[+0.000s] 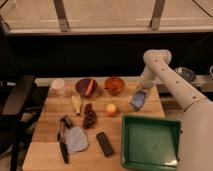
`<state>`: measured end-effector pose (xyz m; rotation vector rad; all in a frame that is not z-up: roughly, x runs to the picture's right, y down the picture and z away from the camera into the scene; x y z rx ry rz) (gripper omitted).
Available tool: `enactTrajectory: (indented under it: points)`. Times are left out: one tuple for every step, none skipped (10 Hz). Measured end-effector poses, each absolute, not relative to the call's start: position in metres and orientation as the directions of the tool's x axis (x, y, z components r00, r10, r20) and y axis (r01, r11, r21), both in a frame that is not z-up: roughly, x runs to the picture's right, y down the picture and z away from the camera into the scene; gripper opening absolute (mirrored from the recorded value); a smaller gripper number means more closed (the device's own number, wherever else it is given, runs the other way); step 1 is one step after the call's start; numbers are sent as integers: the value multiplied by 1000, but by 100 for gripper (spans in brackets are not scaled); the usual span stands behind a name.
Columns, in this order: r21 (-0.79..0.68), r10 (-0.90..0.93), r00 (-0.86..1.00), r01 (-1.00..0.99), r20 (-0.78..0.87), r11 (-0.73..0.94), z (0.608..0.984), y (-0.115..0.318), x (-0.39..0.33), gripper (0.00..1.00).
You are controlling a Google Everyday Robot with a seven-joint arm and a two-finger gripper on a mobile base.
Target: Place sponge in plastic cup
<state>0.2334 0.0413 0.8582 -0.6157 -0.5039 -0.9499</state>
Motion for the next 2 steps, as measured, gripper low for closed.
enactTrajectory:
  points:
    - [-259, -589, 492, 861, 642, 437, 858, 41, 233, 80]
    - [-259, -589, 491, 862, 642, 436, 858, 41, 232, 80]
